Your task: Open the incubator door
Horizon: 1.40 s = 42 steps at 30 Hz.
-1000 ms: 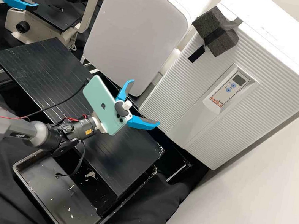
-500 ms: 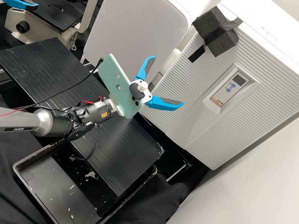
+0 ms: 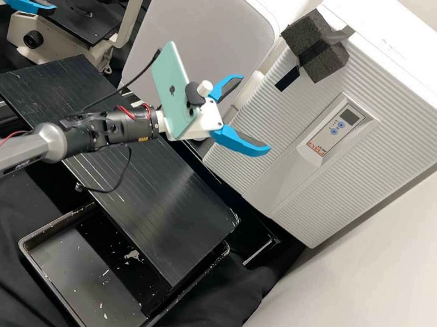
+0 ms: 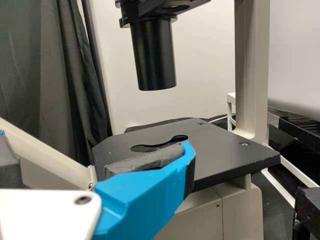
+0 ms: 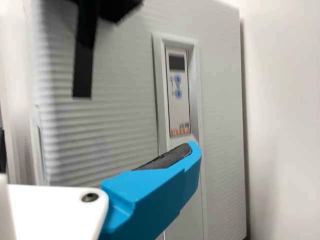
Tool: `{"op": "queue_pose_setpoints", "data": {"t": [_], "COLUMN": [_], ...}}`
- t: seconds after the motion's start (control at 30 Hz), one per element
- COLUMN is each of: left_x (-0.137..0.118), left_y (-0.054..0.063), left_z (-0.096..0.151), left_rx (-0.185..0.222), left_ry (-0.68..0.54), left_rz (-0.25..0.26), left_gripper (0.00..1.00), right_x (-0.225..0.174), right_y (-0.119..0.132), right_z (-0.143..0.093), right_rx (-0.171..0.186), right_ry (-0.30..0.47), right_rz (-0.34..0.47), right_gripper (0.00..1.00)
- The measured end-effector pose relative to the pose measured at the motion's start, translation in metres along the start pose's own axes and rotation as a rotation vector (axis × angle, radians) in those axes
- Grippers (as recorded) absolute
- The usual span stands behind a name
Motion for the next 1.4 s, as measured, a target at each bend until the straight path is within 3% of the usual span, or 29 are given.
{"op": "queue_pose_setpoints", "data": {"t": [0.27, 0.47, 0.87, 0.9, 1.4], "left_x": [0.0, 0.0, 0.0, 0.0, 0.0], "left_y": [0.0, 0.0, 0.0, 0.0, 0.0], "left_z": [0.0, 0.0, 0.0, 0.0, 0.0], "left_rx": [0.0, 0.0, 0.0, 0.0, 0.0], "left_ry": [0.0, 0.0, 0.0, 0.0, 0.0], "left_rz": [0.0, 0.0, 0.0, 0.0, 0.0], "left_gripper": [1.0, 1.0, 1.0, 1.0, 1.0], "right_x": [0.005, 0.015, 0.03, 0.03, 0.027], "right_y": [-0.02, -0.032, -0.023, -0.023, -0.028], "right_z": [-0.009, -0.002, 0.011, 0.011, 0.006], "right_rx": [-0.091, -0.118, -0.138, -0.133, -0.124], "right_ry": [0.018, -0.004, -0.047, -0.047, -0.032], "right_rz": [-0.003, -0.013, 0.035, 0.035, 0.019], "right_gripper": [1.0, 1.0, 1.0, 0.0, 0.0]}}
